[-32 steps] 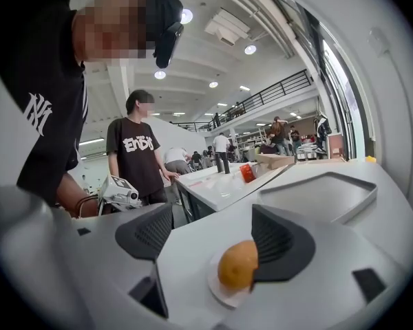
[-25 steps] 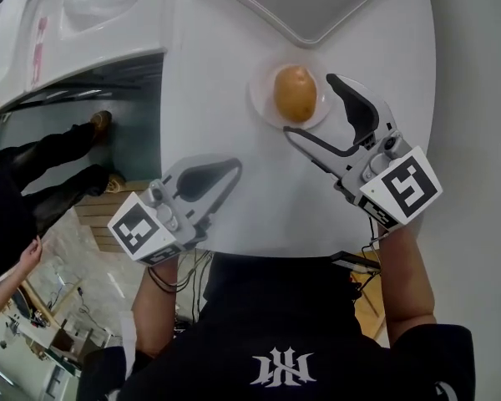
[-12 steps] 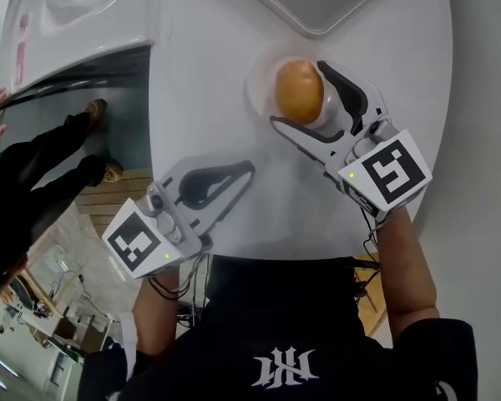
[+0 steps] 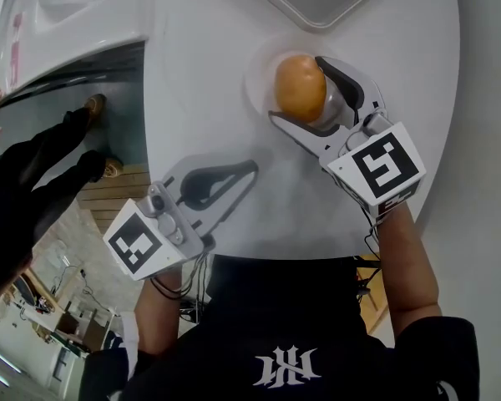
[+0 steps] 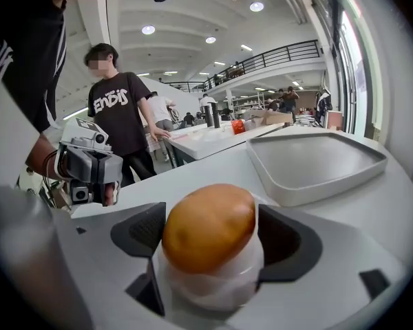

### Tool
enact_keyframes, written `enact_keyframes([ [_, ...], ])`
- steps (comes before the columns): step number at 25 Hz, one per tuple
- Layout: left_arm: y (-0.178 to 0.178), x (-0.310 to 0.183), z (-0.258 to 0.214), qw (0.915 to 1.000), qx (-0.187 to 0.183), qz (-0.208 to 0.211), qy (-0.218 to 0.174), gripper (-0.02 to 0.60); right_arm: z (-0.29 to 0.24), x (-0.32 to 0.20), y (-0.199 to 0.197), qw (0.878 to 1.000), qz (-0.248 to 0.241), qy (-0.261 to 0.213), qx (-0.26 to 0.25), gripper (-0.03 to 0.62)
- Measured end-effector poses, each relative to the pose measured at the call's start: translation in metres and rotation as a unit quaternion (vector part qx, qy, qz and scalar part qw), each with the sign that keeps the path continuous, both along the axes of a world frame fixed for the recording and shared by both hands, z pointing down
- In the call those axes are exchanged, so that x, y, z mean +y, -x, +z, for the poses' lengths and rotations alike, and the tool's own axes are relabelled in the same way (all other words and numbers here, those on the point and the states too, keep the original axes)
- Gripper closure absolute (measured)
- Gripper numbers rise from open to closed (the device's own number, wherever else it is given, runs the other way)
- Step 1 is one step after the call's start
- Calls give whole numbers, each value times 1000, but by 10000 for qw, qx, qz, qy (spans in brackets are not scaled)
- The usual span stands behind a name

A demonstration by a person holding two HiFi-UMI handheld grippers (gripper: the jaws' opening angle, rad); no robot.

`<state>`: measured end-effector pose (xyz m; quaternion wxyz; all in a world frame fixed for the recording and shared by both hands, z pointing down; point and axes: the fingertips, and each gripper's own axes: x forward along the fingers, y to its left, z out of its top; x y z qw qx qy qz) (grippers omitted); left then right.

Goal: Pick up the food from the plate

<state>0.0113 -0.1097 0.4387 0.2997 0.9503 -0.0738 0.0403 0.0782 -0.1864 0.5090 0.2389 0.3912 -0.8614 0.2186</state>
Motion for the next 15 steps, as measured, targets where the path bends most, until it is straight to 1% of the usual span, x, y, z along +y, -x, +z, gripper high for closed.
enact_keyframes([
  [5,-7,5,15,10000,-46,2,-23,572,17,4,-7,9999,-45,-76,111,217],
  [9,-9,4,16,10000,-31,-11,-45,572,22,6,-9,9997,-117,-56,197,218],
  [11,-9,2,18,10000,-38,4,-41,572,25,3,-8,9997,-139,-41,186,238],
  [15,-5,3,16,10000,-67,17,-37,572,20,1,-5,9997,-151,-76,153,243],
])
